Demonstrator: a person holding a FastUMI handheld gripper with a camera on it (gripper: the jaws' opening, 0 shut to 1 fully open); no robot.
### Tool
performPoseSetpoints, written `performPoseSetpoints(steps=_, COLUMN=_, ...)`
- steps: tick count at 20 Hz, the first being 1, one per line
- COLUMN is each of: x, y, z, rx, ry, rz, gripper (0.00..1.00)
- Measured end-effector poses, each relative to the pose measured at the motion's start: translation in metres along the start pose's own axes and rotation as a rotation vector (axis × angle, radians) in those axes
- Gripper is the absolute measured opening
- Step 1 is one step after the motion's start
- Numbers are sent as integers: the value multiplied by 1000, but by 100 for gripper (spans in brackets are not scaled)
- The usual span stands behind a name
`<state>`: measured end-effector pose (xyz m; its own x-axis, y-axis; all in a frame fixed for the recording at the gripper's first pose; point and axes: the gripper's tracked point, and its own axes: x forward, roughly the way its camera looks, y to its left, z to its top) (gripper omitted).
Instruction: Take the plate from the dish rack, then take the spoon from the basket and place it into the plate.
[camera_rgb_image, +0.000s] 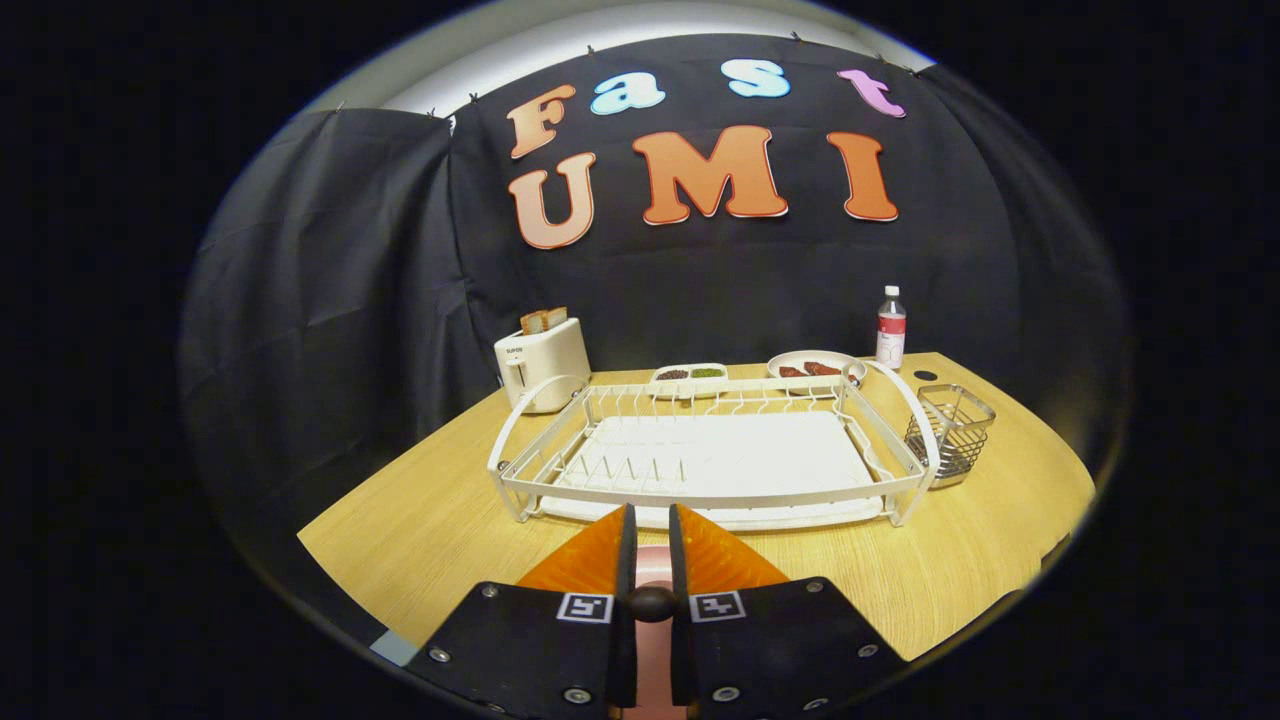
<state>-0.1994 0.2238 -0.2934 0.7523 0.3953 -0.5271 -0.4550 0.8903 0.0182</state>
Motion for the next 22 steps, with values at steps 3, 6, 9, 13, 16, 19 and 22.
performPoseSetpoints(steps=3, x=0, y=4, z=-5, rx=-40, ry=2, rz=19, gripper=14)
performPoseSetpoints(steps=6, x=0, y=1, z=-25, rx=-41, ry=66, rz=22, gripper=17)
performPoseSetpoints(steps=9, x=-4, y=-7, z=-44, rx=-42, ry=132, rz=8, gripper=20)
performPoseSetpoints(steps=13, x=-4, y=-25, z=-30, rx=-35, ry=128, rz=-22, gripper=36)
performPoseSetpoints(steps=16, x=-4, y=-43, z=-10, rx=-31, ry=107, rz=-47, gripper=56)
performPoseSetpoints(steps=19, x=-3, y=-65, z=13, rx=-27, ry=90, rz=-80, gripper=70)
performPoseSetpoints(steps=22, x=-7, y=-90, z=41, rx=-26, ry=62, rz=-121, gripper=83)
